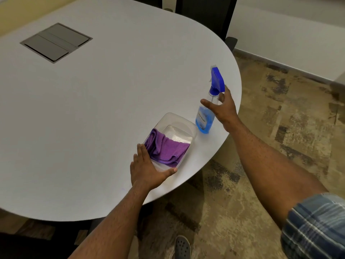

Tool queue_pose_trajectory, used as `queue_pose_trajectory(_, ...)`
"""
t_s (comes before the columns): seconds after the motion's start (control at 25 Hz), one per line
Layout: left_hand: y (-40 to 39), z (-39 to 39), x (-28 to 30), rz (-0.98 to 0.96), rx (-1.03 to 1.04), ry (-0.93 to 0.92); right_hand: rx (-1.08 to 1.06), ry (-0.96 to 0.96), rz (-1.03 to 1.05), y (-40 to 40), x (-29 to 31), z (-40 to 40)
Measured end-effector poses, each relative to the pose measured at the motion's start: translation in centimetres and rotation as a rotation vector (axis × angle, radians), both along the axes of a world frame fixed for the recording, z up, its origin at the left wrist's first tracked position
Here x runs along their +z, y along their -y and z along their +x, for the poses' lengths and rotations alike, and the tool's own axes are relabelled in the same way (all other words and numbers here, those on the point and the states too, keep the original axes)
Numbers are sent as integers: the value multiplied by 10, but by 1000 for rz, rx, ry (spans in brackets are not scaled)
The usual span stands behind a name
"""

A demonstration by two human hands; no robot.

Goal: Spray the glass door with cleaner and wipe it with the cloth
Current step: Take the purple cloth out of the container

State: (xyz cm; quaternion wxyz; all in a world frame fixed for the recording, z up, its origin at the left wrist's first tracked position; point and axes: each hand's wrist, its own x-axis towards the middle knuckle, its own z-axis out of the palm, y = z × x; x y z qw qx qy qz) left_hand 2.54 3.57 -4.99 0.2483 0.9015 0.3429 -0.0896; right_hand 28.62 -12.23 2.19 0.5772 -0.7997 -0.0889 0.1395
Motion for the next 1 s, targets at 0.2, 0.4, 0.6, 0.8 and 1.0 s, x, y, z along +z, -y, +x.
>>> queue_pose_trajectory(0.2,-1,1,0,-1,12,-11,-270,143,-22,13,-31,-88)
queue_pose_trajectory(0.4,0,0,-2,12,12,-13,228,366,-462,-16,-41,-136)
queue_pose_trajectory(0.6,0,1,-2,35,27,-3,774,305,-1085,-56,-26,-127)
queue_pose_trajectory(0.8,1,1,0,49,25,-13,779,323,-1329,-77,-37,-129)
queue_pose_trajectory(1.0,1,2,0,36,31,-20,645,298,-1155,-78,-31,-116)
